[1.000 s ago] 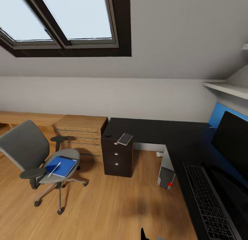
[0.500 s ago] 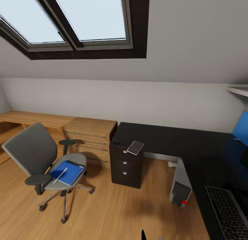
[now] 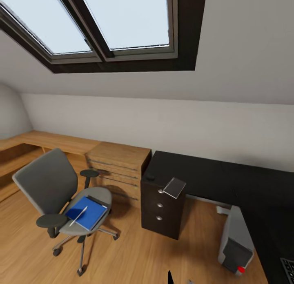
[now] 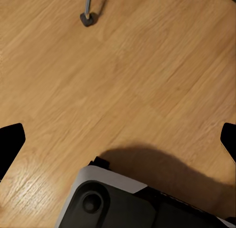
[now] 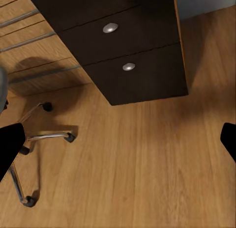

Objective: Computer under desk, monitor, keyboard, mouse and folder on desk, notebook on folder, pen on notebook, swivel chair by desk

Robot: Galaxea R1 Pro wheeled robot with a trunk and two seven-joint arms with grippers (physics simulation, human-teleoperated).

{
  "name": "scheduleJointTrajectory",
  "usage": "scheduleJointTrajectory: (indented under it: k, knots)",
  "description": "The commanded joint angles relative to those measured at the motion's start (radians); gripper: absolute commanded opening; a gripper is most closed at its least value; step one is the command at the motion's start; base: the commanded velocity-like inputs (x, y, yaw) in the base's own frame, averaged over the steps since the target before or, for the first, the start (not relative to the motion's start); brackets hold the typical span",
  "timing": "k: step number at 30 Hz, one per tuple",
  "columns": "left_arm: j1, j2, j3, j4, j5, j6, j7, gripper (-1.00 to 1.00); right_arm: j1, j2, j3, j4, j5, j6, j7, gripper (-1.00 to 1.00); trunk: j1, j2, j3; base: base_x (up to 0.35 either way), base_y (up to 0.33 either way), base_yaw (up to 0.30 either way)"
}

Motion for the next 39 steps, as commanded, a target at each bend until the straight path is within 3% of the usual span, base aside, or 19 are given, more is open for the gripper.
scheduleJointTrajectory:
  k: [1,13,26,34,39]
  knots:
    - [0.000,0.000,-0.002,-0.003,0.006,0.004,0.007,1.00,-0.001,0.000,0.003,0.002,-0.011,-0.011,0.009,1.00,0.001,-0.002,-0.001,0.330,0.000,0.221]
    - [0.000,0.001,-0.002,-0.003,0.005,0.004,0.006,1.00,-0.001,0.000,0.002,0.002,-0.011,-0.014,0.009,1.00,0.001,-0.002,0.008,0.330,0.000,0.197]
    - [0.000,0.001,-0.002,-0.003,0.005,0.003,0.007,1.00,-0.001,0.001,0.003,0.002,-0.010,-0.014,0.010,1.00,0.001,-0.002,0.009,0.330,0.000,0.029]
    - [0.000,-0.002,-0.003,-0.006,0.005,0.003,0.006,1.00,-0.001,0.002,0.002,0.001,0.020,-0.015,0.014,1.00,0.001,-0.002,0.009,0.330,0.000,0.001]
    - [0.000,-0.008,-0.005,-0.087,0.005,0.010,0.006,1.00,-0.001,-0.001,-0.003,-0.029,0.029,-0.014,0.012,1.00,0.001,-0.002,0.009,0.330,0.000,0.000]
